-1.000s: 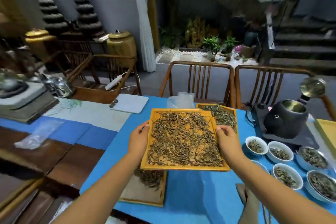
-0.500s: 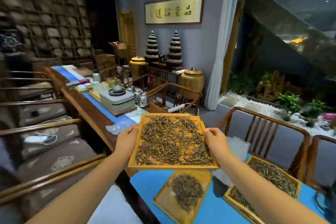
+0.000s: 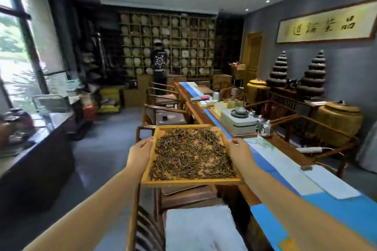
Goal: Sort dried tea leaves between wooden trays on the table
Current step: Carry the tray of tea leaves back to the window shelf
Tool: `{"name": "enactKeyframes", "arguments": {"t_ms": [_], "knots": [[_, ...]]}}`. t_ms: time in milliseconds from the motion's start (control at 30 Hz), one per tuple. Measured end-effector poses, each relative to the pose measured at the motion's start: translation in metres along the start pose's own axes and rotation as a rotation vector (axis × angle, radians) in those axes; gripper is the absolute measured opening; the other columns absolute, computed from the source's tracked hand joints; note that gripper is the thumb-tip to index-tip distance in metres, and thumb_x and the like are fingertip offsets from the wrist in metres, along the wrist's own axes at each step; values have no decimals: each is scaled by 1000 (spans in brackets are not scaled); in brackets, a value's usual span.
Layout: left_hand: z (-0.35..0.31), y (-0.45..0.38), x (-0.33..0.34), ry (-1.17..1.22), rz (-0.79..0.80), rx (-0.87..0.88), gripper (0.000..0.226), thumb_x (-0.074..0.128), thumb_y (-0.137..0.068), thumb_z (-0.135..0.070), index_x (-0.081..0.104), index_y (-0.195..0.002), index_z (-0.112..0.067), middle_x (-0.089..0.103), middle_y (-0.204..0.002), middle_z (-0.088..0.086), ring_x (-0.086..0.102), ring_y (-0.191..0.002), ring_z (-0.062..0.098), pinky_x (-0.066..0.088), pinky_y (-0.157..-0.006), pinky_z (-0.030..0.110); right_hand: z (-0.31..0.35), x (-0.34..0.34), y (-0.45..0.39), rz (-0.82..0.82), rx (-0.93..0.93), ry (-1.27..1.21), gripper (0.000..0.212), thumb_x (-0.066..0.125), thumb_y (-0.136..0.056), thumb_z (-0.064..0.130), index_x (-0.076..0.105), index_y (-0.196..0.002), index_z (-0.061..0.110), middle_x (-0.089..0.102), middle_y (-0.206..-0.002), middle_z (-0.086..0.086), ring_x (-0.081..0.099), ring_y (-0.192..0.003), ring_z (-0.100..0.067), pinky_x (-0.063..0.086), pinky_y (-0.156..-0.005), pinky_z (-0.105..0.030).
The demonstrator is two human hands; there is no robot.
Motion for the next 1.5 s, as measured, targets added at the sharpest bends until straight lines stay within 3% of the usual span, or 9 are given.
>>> {"name": "enactKeyframes", "arguments": {"t_ms": [233,467,600,700,967,1067,1333,1433,1500], "knots": [[23,-4,-213,83,-183,-75,19,58,-85,-18,74,-76,-23,75,-84,3,70,-83,22,56,-81,37,59,186,82,247,-20,1,21,43,-95,26,57,-99,11,53,-85,-4,50,-80,-20,34,-71,-29],[33,2,-380,114,-356,-77,16,58,-87,-17,70,-82,-27,73,-72,-3,68,-71,13,50,-56,22,110,336,161,402,-72,-14,19,43,-95,22,57,-98,9,55,-78,-4,47,-60,-13,34,-49,-23],[49,2,-450,101,-438,-133,20,57,-87,-20,73,-78,-28,74,-68,-5,70,-69,14,54,-55,22,127,406,189,485,-63,0,19,43,-95,26,56,-98,12,53,-71,-4,45,-53,-15,33,-50,-20],[61,-5,-494,79,-505,-146,18,58,-86,-20,73,-95,-24,74,-71,-4,70,-69,13,57,-61,25,139,453,200,518,-102,23,17,45,-94,25,56,-96,12,53,-70,-1,45,-53,-13,32,-50,-18],[78,-53,-566,17,-611,-148,21,54,-89,-20,72,-98,-25,67,-52,-13,63,-47,4,43,-37,10,161,566,200,609,-122,28,19,48,-93,23,59,-96,8,57,-84,-8,52,-77,-23,36,-61,-28],[81,-86,-583,-17,-654,-128,25,53,-90,-18,71,-107,-19,65,-59,-15,59,-54,1,40,-35,6,170,605,183,633,-123,1,19,48,-93,21,59,-98,6,57,-84,-8,51,-78,-22,35,-61,-28],[85,-201,-602,-30,-669,-153,31,46,-92,-21,64,-117,-23,71,-97,6,65,-82,17,49,-56,22,208,708,107,665,-193,14,16,45,-94,24,55,-93,11,56,-88,-7,49,-78,-22,34,-65,-28],[84,-247,-608,-49,-672,-138,32,44,-93,-22,64,-118,-22,71,-103,8,64,-83,16,45,-53,21,225,744,76,682,-225,30,16,44,-94,26,53,-91,13,55,-86,-6,47,-75,-20,32,-60,-28],[87,-277,-615,-53,-684,-138,33,44,-93,-21,64,-119,-22,70,-104,10,64,-90,20,52,-65,28,233,768,57,691,-228,18,16,45,-94,26,53,-93,12,55,-87,-6,48,-80,-22,33,-67,-28]]}}
Point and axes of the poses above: each hand's wrist, its own y-axis away from the middle knuckle, its own x-axis out of the palm, z = x × y, the point moved 7 cm from there along -y, towards the middle knuckle
